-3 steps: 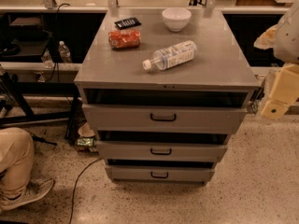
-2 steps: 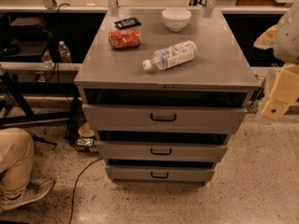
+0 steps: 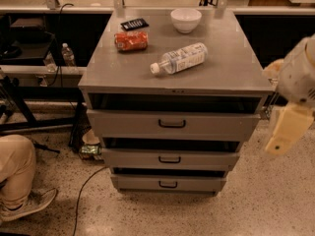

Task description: Open bottom drawer

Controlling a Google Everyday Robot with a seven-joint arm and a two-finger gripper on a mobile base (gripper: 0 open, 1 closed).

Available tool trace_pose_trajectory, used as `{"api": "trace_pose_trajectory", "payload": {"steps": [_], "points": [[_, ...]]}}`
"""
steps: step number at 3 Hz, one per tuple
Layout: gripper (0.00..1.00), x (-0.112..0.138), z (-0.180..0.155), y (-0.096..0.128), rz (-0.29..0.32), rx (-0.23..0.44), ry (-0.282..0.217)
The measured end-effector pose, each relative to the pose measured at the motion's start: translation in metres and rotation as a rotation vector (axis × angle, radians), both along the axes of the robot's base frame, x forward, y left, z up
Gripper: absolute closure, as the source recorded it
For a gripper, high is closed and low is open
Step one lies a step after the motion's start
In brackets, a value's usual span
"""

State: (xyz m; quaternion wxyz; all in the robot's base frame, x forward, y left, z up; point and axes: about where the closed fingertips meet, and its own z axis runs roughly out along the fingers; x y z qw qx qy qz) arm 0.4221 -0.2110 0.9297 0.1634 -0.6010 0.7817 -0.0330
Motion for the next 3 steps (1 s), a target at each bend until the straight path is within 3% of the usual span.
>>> {"api": "trace_pose_trajectory", "payload": {"steps": [1, 2, 3], "points": [[0.00, -0.015, -0.066, 0.007, -0.015, 0.039, 0.024], [0.00, -0.032, -0.155, 0.022, -0.044, 0.107, 0.024], [0.00, -0.031, -0.152, 0.023, -0.043, 0.111, 0.027]]}}
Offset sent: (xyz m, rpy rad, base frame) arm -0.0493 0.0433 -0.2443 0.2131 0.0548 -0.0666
